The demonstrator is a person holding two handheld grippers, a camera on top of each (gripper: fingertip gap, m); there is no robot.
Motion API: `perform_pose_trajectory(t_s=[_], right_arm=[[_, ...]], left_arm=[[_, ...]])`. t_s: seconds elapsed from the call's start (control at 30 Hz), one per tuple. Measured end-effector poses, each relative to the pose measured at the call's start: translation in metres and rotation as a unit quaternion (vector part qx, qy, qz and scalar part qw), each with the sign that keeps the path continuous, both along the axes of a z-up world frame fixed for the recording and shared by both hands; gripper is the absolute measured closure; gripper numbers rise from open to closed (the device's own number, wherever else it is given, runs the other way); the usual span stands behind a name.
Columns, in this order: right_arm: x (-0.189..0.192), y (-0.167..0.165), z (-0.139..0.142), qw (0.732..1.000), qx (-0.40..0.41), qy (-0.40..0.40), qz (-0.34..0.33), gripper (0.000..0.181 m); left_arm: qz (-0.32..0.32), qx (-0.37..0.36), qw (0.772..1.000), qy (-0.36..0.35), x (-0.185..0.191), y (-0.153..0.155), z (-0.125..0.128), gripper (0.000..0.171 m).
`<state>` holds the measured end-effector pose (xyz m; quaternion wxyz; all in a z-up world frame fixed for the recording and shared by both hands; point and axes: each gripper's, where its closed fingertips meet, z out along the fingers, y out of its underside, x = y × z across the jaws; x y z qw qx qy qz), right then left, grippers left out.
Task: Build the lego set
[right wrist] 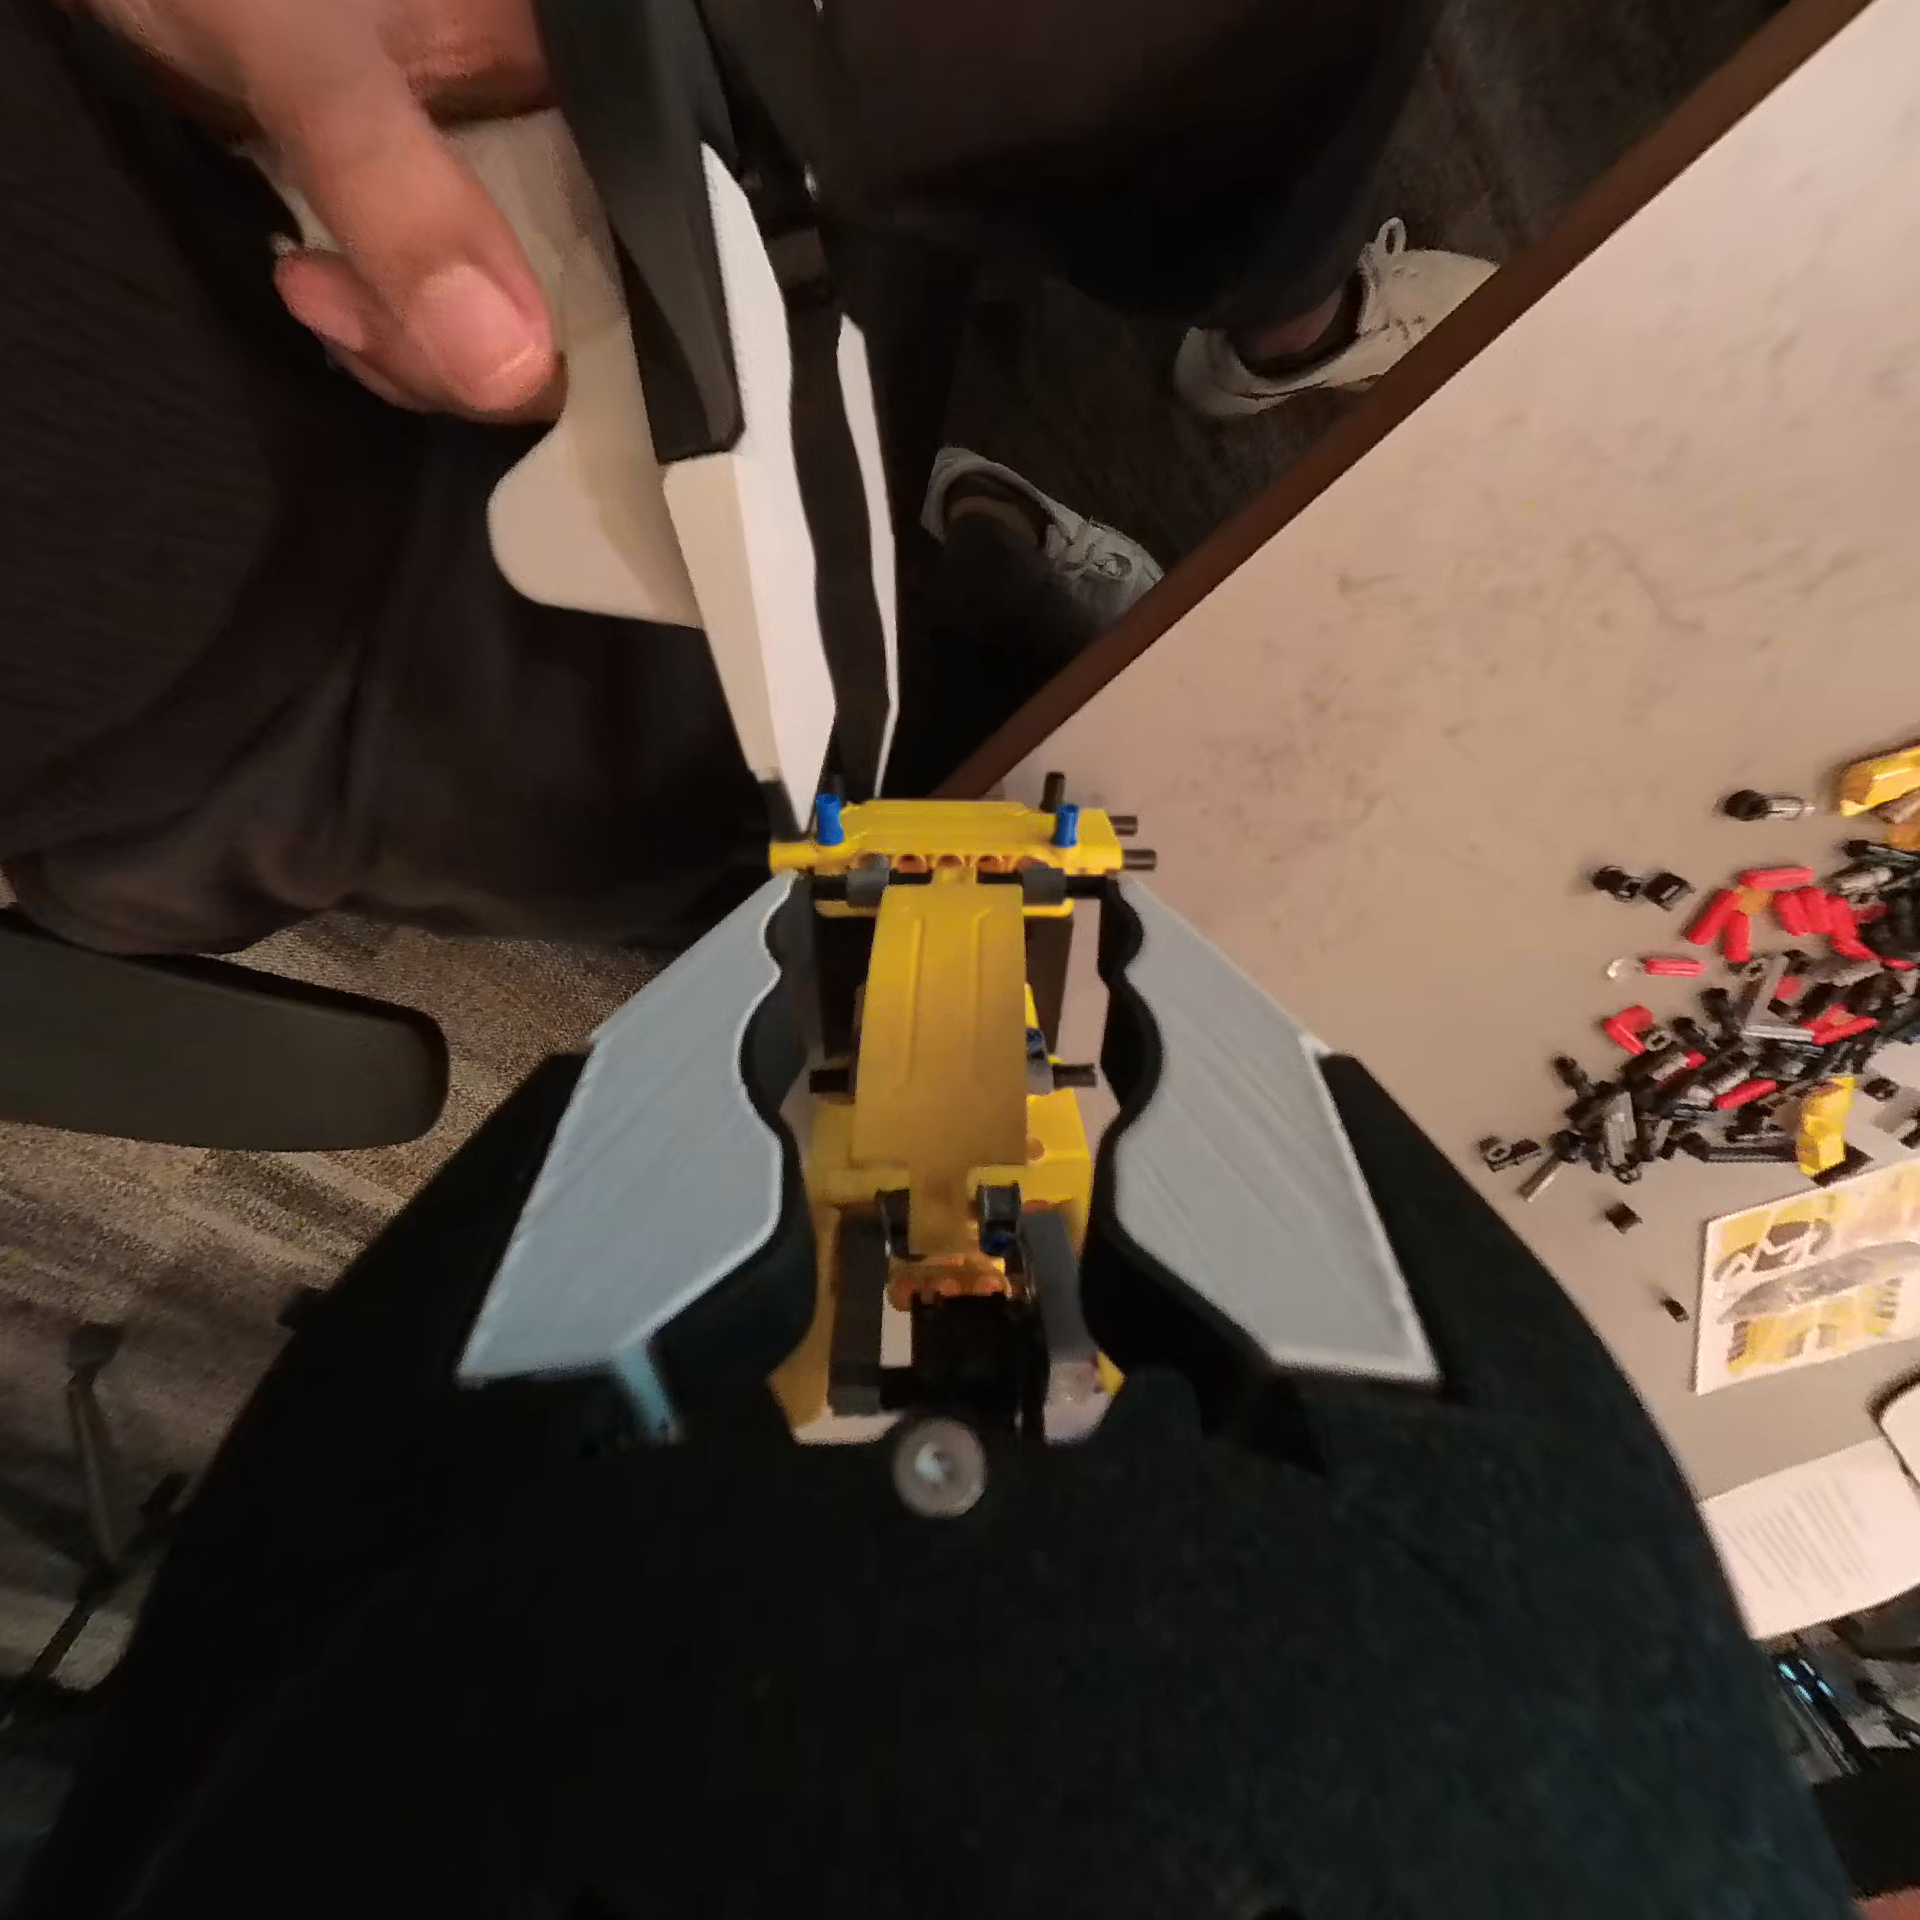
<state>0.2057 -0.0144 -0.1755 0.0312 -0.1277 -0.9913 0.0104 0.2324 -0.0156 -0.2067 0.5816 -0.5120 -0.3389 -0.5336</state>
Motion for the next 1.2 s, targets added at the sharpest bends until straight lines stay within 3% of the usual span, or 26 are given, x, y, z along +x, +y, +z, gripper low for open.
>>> perform_pose_trajectory(t_s=[0.2,0.4,0.53,0.87,1.2], right_arm=[[0.001,0.004,-0.003,1.000,-0.010,-0.015,-0.004,0.127],[0.003,0.003,-0.005,1.000,-0.021,-0.017,-0.006,0.127],[0.005,0.005,-0.006,1.000,-0.018,-0.020,-0.007,0.127],[0.002,0.005,-0.007,0.999,-0.024,-0.030,-0.003,0.127],[0.000,0.000,-0.008,0.998,-0.059,-0.027,0.005,0.127]], left_arm=[[0.019,0.033,0.999,0.032,0.008,0.001,0.018,0.132],[0.016,0.006,1.000,-0.009,0.007,0.011,0.009,0.133],[0.008,0.015,1.000,-0.010,0.010,0.014,0.012,0.144],[0.032,-0.012,0.998,0.045,0.007,0.013,0.013,0.146],[0.022,-0.006,0.999,0.039,0.006,0.013,0.013,0.146]])
